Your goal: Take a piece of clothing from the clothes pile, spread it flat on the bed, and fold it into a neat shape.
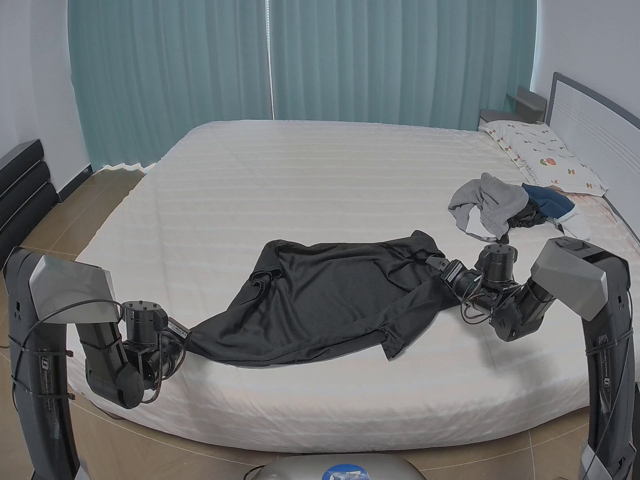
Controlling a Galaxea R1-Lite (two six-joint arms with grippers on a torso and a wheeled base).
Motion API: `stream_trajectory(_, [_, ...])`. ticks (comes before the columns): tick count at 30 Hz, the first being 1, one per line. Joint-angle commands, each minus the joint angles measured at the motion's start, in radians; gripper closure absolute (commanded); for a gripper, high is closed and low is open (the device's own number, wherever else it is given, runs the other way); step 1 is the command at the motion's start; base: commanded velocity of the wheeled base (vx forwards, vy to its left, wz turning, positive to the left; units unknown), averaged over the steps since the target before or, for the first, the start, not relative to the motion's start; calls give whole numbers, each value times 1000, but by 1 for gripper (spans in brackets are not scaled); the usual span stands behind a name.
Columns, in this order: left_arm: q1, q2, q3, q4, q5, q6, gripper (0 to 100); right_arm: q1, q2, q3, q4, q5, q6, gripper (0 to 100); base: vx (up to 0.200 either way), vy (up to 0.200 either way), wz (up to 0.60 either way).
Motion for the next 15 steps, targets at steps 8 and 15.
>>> stream_trajectory(8, [-3, 2, 5, 0, 0, 1, 100, -43, -171, 245, -30, 185, -2, 0, 0, 0, 0])
stream_trajectory(15, [-4, 2, 5, 0, 0, 1, 100, 32, -150, 323, -19, 212, -27, 0, 0, 0, 0])
